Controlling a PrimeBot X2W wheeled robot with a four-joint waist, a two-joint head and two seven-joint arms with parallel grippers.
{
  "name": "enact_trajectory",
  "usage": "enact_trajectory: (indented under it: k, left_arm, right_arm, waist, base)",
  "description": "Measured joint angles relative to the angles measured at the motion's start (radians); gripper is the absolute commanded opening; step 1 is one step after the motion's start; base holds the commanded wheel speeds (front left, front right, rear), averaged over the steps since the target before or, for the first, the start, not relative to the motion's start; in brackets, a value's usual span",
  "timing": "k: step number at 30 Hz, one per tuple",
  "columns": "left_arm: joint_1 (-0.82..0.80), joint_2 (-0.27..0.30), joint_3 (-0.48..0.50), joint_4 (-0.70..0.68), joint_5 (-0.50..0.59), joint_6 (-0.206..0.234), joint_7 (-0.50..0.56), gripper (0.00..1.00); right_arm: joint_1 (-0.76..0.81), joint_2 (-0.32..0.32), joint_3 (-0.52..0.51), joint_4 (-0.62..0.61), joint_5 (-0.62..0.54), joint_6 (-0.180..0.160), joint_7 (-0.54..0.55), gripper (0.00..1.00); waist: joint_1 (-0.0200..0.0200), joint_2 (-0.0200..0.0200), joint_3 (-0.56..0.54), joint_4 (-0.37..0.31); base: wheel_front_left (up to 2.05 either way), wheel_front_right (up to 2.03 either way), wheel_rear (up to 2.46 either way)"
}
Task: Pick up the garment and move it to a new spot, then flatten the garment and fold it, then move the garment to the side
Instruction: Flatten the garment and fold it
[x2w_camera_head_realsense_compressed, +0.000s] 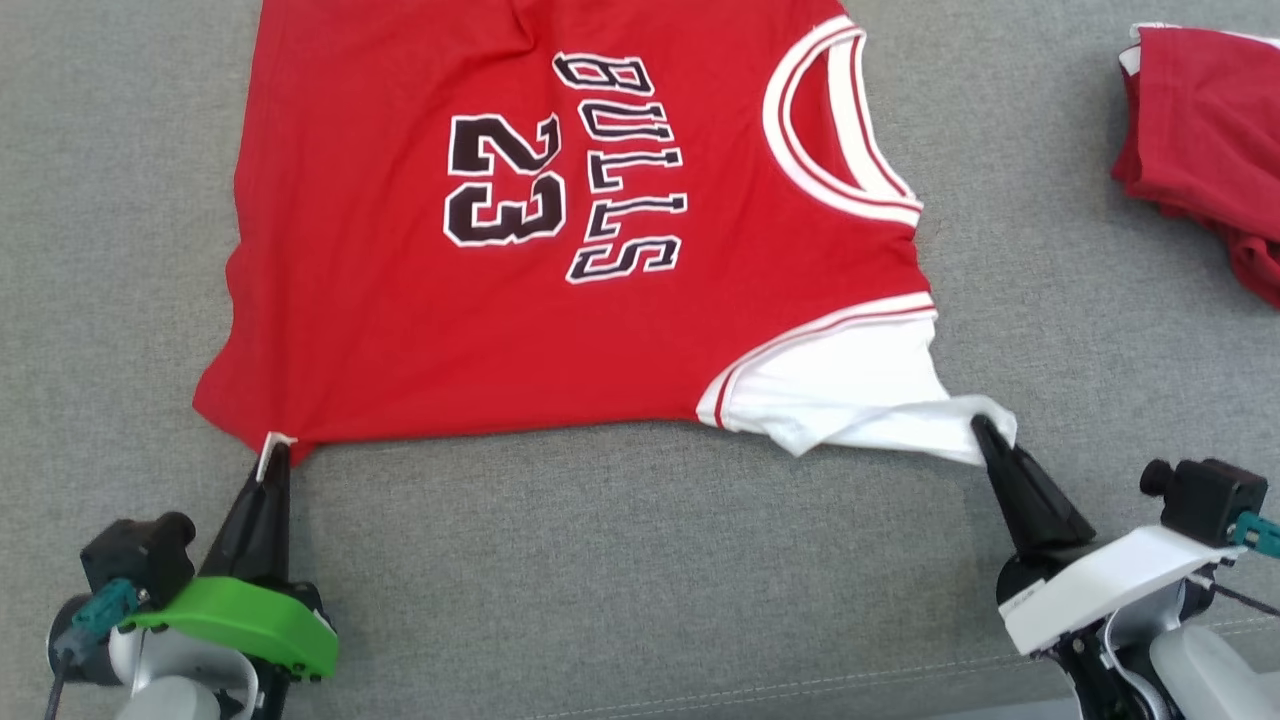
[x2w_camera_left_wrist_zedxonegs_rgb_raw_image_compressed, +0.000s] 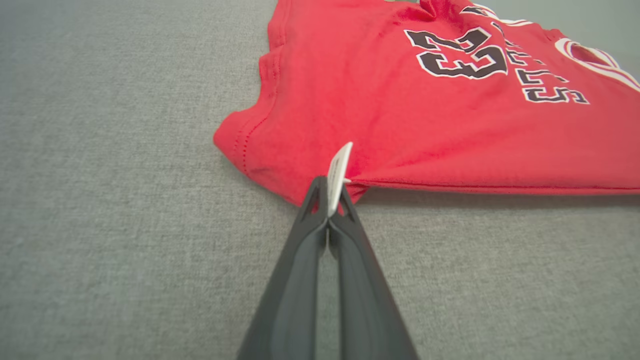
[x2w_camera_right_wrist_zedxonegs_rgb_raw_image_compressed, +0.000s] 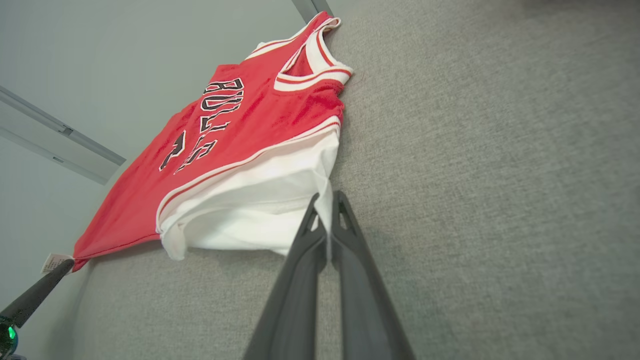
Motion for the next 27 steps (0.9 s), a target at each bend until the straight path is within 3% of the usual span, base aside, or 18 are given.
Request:
enact_trajectory:
  k: [7,19,27]
  left_arm:
    - [0.154,-0.083,0.082,-0.039,0.013,0.008,0.0,0.0]
    - [0.357,-0.134,0.135,-0.07,0.079,0.008,0.0,0.0]
    - [0.424,-0.135,0.09,-0.07,0.1,-0.016,0.0,0.0]
  right_arm:
    - [0.122,-0.029,0.032,-0.014,-0.002,0.007,0.031,0.0]
    - [0.283,-0.106,0.059,-0.072,0.031,0.004,0.149,0.0]
    - [0.306,-0.128,0.068,-0.198,0.094,0.022,0.214,0.0]
  waist:
    - [0.0,0.0,-0.043,0.014]
    - [0.0,0.0,-0.099,0.017]
    - [0.0,0.0,-0.109,0.017]
  base:
    - [0.0,0.0,0.0]
    - [0.0,0.0,0.0]
    - [0.0,0.0,0.0]
